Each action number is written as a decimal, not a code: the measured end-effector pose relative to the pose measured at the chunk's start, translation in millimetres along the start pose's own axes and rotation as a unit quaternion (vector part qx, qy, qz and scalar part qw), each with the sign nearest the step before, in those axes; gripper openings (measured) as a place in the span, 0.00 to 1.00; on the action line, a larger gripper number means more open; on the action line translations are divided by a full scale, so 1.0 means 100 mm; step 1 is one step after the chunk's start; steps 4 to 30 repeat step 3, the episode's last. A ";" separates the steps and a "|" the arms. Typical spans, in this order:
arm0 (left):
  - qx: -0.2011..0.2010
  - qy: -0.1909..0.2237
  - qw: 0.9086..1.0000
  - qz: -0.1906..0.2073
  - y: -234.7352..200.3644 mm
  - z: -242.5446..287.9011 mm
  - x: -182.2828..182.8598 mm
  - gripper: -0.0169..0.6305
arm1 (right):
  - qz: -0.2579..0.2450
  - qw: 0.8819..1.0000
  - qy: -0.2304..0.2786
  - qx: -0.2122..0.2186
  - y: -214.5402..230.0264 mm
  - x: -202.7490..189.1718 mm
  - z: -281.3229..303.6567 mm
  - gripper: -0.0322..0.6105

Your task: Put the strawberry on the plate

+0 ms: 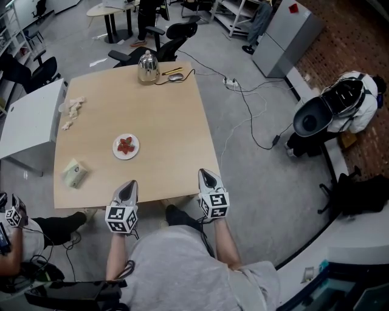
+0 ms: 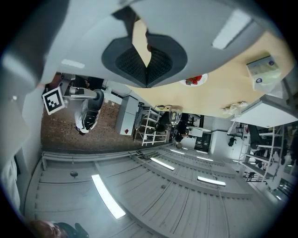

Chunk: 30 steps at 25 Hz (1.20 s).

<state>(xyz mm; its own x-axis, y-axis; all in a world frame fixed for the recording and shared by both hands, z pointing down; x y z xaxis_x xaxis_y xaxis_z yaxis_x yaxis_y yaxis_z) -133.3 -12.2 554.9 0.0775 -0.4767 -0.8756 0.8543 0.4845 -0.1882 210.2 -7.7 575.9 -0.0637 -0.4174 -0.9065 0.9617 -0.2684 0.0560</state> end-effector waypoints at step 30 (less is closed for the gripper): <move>0.001 0.000 1.000 -0.001 0.01 0.00 0.00 0.06 | -0.002 1.000 0.001 0.002 0.00 0.01 0.01 0.06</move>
Point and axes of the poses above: the fingertips, and each gripper's own axes: z forward along the fingers, y to its right, x out of its top, the point moved 10 cm from there along -z, backward along the fingers, and after that the axes turned 8 degrees about -y, right-handed, at the moved point
